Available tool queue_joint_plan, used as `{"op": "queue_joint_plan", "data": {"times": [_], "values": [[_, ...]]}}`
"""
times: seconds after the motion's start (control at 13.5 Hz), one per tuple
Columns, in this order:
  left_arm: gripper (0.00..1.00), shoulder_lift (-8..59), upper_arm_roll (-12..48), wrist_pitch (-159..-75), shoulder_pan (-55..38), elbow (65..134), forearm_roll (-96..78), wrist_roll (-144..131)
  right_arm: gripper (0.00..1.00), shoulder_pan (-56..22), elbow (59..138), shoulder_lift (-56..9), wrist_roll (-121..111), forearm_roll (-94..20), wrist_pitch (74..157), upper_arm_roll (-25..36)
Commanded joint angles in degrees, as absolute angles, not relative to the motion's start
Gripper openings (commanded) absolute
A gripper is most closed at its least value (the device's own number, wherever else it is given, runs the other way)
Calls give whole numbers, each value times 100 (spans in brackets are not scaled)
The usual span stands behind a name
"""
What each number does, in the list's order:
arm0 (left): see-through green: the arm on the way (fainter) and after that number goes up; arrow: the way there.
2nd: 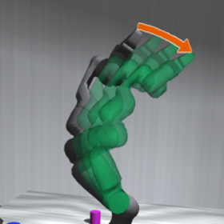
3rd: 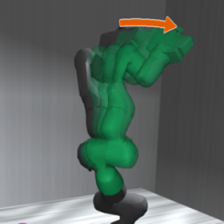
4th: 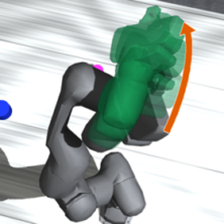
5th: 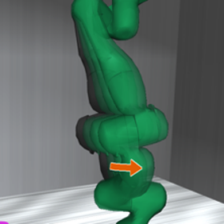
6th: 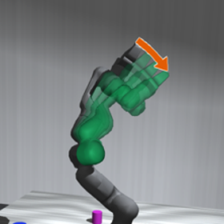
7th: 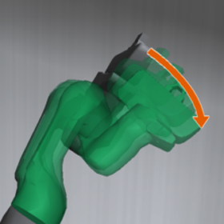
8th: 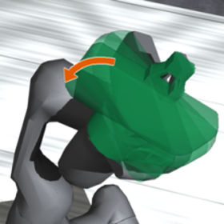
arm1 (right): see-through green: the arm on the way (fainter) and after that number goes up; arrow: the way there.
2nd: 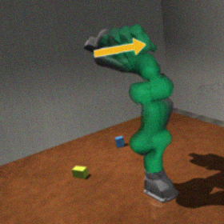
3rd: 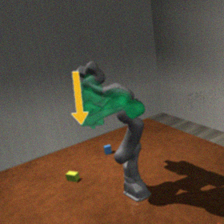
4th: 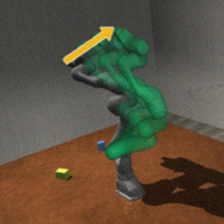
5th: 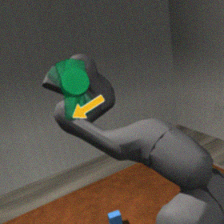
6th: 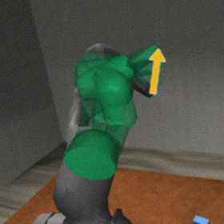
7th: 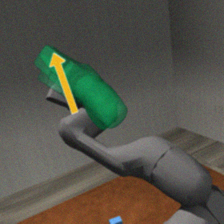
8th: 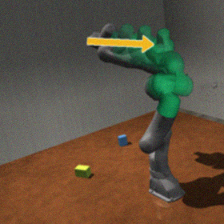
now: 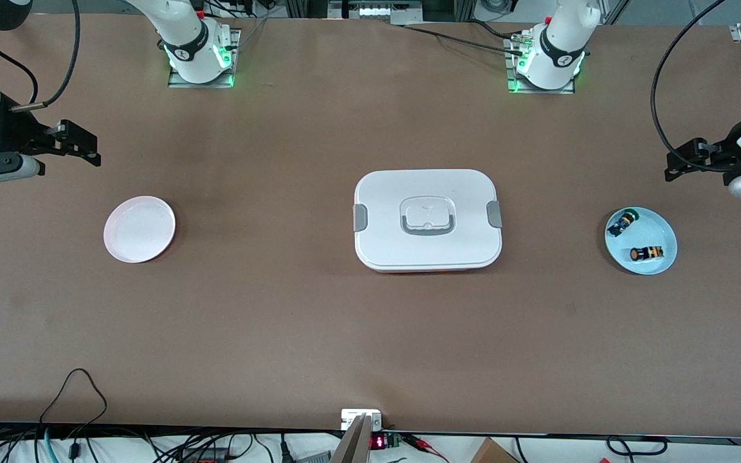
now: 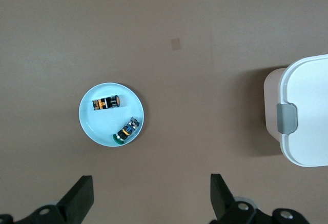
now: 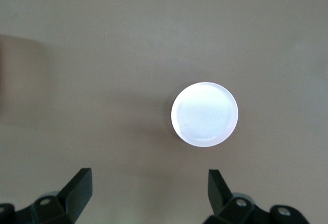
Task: Transfer orange switch to right arm and place
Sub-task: 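Move the left gripper toward the light-blue dish with the switches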
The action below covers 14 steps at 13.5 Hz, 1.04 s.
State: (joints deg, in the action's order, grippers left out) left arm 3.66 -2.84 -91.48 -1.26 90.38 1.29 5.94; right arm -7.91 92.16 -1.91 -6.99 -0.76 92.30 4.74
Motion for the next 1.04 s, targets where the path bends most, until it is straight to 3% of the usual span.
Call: {"op": "queue_joint_plan", "data": {"times": [0.0, 0.96], "values": [[100, 457, -272, -9009, -88, 8824, 105, 606, 100, -791, 9097, -229, -703, 9, 9123, 483], [100, 466, -281, -8930, -62, 8824, 114, 571, 100, -791, 9097, -229, -703, 9, 9114, 483]]}}
